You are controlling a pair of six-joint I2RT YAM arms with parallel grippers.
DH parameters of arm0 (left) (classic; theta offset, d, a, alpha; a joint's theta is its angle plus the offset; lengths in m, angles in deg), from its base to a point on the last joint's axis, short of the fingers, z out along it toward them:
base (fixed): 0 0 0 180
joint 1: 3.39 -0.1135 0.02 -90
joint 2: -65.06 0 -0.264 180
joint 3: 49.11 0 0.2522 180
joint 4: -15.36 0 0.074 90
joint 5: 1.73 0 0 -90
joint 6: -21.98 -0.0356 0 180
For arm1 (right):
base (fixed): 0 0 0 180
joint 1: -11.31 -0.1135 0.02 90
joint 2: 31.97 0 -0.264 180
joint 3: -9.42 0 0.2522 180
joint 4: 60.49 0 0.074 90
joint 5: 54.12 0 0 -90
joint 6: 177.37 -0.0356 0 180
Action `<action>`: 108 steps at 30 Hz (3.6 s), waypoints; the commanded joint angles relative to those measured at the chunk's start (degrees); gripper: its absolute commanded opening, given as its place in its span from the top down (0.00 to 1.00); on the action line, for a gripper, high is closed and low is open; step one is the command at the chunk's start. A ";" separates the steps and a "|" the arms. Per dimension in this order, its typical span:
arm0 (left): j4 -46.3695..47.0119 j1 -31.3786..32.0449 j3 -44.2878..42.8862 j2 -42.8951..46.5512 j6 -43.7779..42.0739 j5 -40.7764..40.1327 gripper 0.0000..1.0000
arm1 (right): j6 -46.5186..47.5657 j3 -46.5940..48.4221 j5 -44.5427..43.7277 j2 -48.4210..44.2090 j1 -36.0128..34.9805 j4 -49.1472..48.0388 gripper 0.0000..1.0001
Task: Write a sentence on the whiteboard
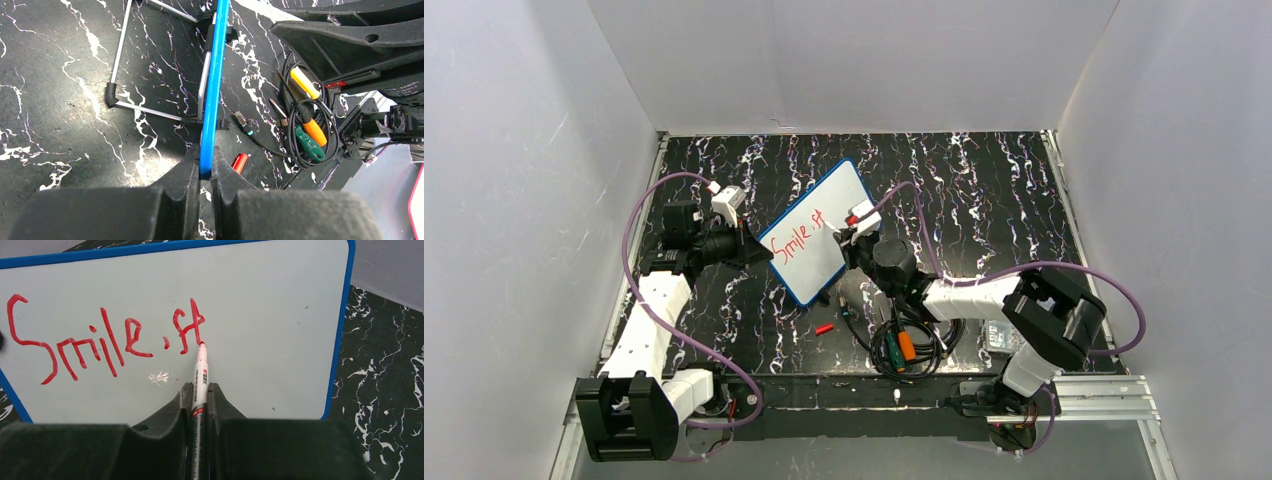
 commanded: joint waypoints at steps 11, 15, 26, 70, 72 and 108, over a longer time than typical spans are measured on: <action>-4.17 0.67 -0.31 -0.60 -2.72 -1.26 1.00 | 4.62 4.68 -3.93 -2.99 0.23 -1.15 0.99; -4.17 0.67 -0.39 -0.66 -2.84 -1.15 1.00 | 4.07 4.41 -3.96 -2.29 0.56 -1.15 0.99; -4.17 0.67 -0.43 -0.78 -2.81 -0.98 1.00 | 3.45 6.11 -2.04 0.26 2.02 -1.06 0.99; -4.08 0.67 -0.60 -1.14 -2.71 -0.98 1.00 | 5.12 6.64 -2.35 0.87 1.55 -2.21 0.99; -4.07 0.67 -0.60 -1.06 -2.71 -1.01 1.00 | 4.92 6.46 -2.32 0.95 1.56 -2.12 0.99; -4.08 0.67 -0.60 -1.27 -2.62 -0.90 1.00 | 3.98 4.04 -3.88 -3.47 1.72 -1.23 0.99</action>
